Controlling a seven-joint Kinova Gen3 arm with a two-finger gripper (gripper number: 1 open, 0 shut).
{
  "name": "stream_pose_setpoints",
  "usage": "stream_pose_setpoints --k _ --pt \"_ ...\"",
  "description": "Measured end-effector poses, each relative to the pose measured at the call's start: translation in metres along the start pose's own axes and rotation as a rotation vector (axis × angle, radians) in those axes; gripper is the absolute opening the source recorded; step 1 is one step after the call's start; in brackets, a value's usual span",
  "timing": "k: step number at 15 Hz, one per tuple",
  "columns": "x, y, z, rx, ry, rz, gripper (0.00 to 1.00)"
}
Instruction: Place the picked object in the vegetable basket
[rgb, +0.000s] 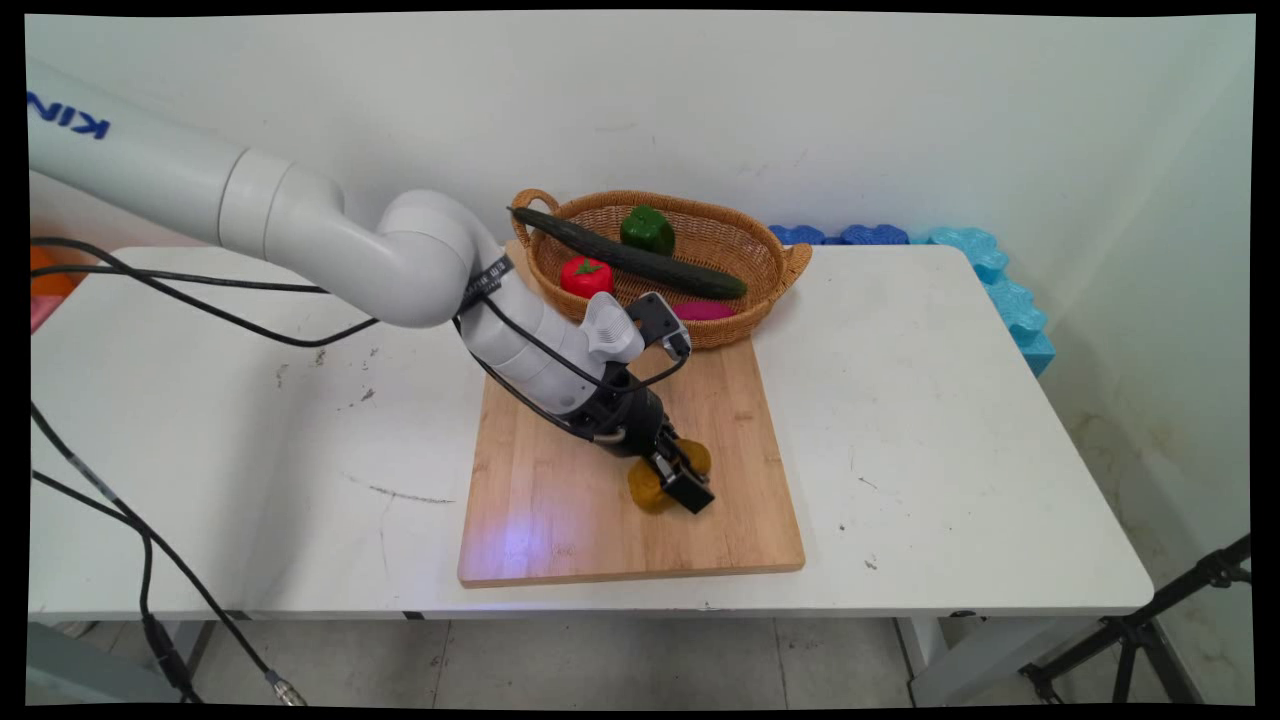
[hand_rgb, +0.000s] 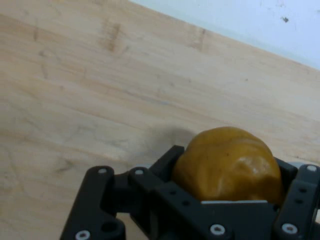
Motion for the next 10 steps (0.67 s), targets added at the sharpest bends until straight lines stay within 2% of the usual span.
stream_pose_setpoints --k 7,10 --pt "0.022 -0.006 -0.024 0.025 0.035 0.093 0.00" --pt "0.041 -0.013 -0.037 0.045 0.055 0.159 0.00"
